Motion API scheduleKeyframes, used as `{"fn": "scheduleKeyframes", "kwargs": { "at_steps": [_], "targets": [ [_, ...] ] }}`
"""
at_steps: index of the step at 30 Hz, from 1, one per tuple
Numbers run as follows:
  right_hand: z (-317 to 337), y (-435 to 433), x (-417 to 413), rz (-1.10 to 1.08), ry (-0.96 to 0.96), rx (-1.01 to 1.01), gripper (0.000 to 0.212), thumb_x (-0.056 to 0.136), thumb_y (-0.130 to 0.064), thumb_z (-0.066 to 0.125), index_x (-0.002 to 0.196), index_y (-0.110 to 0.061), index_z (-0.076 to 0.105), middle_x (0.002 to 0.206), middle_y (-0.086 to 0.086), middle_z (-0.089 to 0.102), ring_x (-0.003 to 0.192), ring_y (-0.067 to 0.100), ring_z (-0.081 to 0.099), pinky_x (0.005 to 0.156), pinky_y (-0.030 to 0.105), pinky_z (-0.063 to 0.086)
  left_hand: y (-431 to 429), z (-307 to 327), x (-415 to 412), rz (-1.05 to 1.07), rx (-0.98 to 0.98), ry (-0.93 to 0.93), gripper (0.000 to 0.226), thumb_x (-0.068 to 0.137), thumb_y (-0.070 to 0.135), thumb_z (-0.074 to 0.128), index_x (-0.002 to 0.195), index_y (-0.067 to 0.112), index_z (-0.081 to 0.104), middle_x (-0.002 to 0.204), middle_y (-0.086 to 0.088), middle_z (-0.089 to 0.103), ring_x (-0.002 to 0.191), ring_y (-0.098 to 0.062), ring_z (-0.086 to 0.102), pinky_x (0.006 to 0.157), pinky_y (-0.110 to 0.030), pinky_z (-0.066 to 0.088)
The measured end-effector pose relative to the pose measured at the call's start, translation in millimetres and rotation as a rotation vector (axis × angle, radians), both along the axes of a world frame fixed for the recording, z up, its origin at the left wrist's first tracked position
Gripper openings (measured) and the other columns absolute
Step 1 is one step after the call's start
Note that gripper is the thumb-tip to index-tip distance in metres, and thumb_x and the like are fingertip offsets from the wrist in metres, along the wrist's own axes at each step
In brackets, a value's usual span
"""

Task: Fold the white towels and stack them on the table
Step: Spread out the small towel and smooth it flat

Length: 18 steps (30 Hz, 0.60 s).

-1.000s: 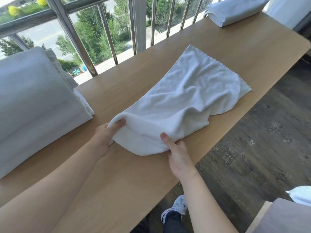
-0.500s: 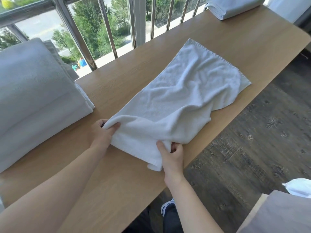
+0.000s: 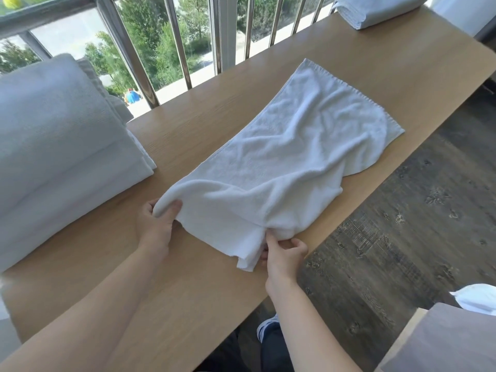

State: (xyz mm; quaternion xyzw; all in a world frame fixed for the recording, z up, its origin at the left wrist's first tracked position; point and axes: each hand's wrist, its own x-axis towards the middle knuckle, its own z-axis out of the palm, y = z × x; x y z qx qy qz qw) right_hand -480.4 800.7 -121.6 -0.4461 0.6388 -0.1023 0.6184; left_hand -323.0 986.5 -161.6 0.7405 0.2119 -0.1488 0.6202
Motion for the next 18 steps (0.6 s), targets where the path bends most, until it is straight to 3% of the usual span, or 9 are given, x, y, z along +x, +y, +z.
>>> {"fn": "scheduleKeyframes", "kwargs": {
  "at_steps": [3,6,9,12,15,18],
  "targets": [
    [1.6,-8.0,-4.7,0.102,-0.039,-0.034,0.016,0.087,-0.03,0.073,0.091,-0.016,0.065,0.085,0.005,0.068,0.072,0.02,0.059,0.066,0.038,0.049,5.7,-1.8,1.3,-0.019,0.049,-0.045,0.029,0.077,0.039,0.086,0.092,0.036,0.061,0.09,0.009,0.068,0.081,-0.015,0.063,0.074,-0.033,0.053],
    [6.0,-14.4,-10.4,0.04,-0.176,-0.062,0.002,0.078,-0.018,0.06,0.077,-0.017,0.062,0.076,0.0,0.062,0.07,0.02,0.054,0.063,0.039,0.042,11.8,-1.1,5.8,-0.07,0.122,-0.089,0.027,0.079,0.039,0.083,0.092,0.039,0.059,0.092,0.009,0.067,0.084,-0.018,0.062,0.072,-0.033,0.051],
    [8.5,-13.6,-13.2,0.073,-0.148,-0.106,0.016,0.073,-0.02,0.059,0.076,-0.014,0.044,0.072,0.0,0.043,0.064,0.016,0.038,0.062,0.04,0.031,16.0,1.1,8.8,-0.165,0.242,-0.146,0.033,0.084,0.036,0.079,0.106,0.037,0.055,0.099,0.014,0.064,0.092,-0.018,0.063,0.075,-0.036,0.051],
    [4.7,2.0,-13.5,0.266,-0.037,-0.134,0.027,0.081,-0.024,0.059,0.075,-0.017,0.033,0.061,-0.009,0.033,0.054,0.012,0.029,0.057,0.036,0.029,19.3,3.1,8.6,-0.268,0.337,-0.236,0.043,0.085,0.035,0.076,0.118,0.042,0.049,0.109,0.023,0.059,0.101,-0.014,0.059,0.081,-0.036,0.049],
    [-2.4,20.2,-15.1,0.462,0.044,-0.165,0.029,0.087,-0.03,0.061,0.073,-0.019,0.038,0.059,-0.011,0.036,0.051,0.01,0.032,0.055,0.033,0.033,19.6,3.1,8.4,-0.384,0.405,-0.27,0.061,0.087,0.033,0.075,0.135,0.043,0.039,0.127,0.019,0.054,0.114,-0.011,0.051,0.094,-0.039,0.045],
    [-5.9,22.6,-15.4,0.603,0.101,-0.221,0.029,0.09,-0.039,0.062,0.076,-0.017,0.049,0.06,-0.008,0.05,0.051,0.01,0.044,0.054,0.031,0.039,15.3,8.2,6.8,-0.421,0.539,-0.33,0.077,0.088,0.029,0.075,0.151,0.028,0.031,0.15,0.006,0.042,0.131,-0.016,0.041,0.109,-0.038,0.034]
  ]
}}
